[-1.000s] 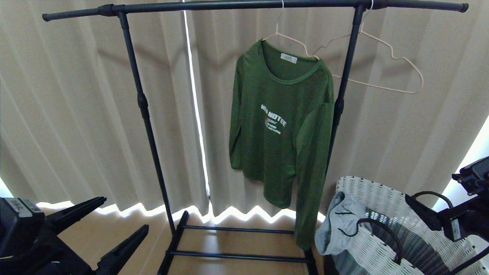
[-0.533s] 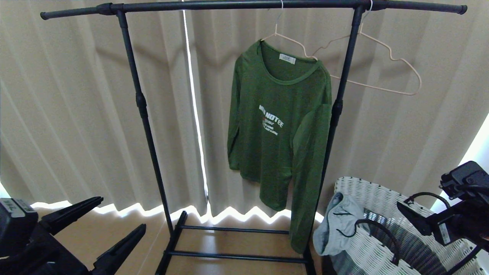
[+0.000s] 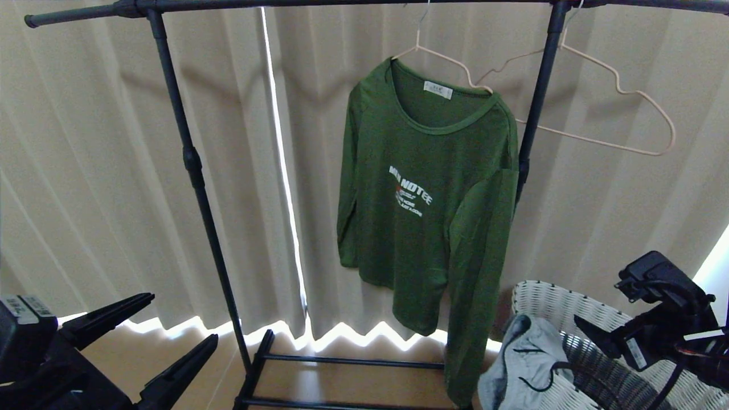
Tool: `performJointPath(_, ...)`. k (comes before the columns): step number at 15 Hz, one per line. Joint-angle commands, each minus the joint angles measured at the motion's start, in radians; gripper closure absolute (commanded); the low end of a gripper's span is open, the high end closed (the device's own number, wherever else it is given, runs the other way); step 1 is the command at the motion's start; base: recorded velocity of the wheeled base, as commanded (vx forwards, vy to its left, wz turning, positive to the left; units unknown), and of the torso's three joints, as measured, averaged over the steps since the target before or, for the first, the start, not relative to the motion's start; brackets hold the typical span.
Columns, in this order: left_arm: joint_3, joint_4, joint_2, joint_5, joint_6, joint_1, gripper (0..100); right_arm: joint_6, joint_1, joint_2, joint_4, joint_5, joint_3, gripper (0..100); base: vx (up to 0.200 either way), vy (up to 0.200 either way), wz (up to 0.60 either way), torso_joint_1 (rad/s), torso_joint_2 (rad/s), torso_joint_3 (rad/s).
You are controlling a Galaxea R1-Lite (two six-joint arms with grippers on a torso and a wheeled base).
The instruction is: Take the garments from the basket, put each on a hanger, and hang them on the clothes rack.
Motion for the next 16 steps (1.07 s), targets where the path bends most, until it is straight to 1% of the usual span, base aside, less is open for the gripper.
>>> performJointPath(1, 0.003, -0.001, -0.001, 0.0, 0.002, 0.0, 0, 0.001, 0.0, 0.095, -0.001, 0.0, -0.018, 0, 0.0, 0.0, 0.0, 0.0, 0.0, 0.0)
performJointPath(3, 0.003, -0.001, -0.001, 0.0, 0.0, 0.0, 0, 0.001, 0.0, 0.154, -0.001, 0.0, -0.041, 0, 0.0, 0.0, 0.0, 0.0, 0.0, 0.0)
performJointPath(4, 0.003, -0.001, -0.002, 0.0, 0.0, 0.0, 0, 0.001, 0.0, 0.218, -0.001, 0.0, -0.075, 0, 0.0, 0.0, 0.0, 0.0, 0.0, 0.0)
performJointPath(5, 0.003, -0.001, -0.004, 0.0, -0.001, 0.0, 0, 0.001, 0.0, 0.247, 0.0, -0.003, -0.088, 0, 0.0, 0.0, 0.0, 0.0, 0.0, 0.0)
performJointPath(6, 0.001, -0.001, -0.017, 0.0, -0.003, 0.0, 0, -0.001, 0.002, 0.318, 0.002, -0.014, -0.124, 0, 0.0, 0.0, 0.0, 0.0, 0.0, 0.0)
performJointPath(11, -0.002, -0.001, -0.051, 0.0, -0.001, 0.0, 0, -0.001, 0.025, 0.488, 0.017, -0.067, -0.233, 0, 0.0, 0.0, 0.0, 0.0, 0.0, 0.0)
performJointPath(16, -0.001, 0.0, -0.048, 0.0, -0.001, 0.0, 0, -0.001, 0.032, 0.566, 0.017, -0.075, -0.273, 0, 0.0, 0.0, 0.0, 0.0, 0.0, 0.0)
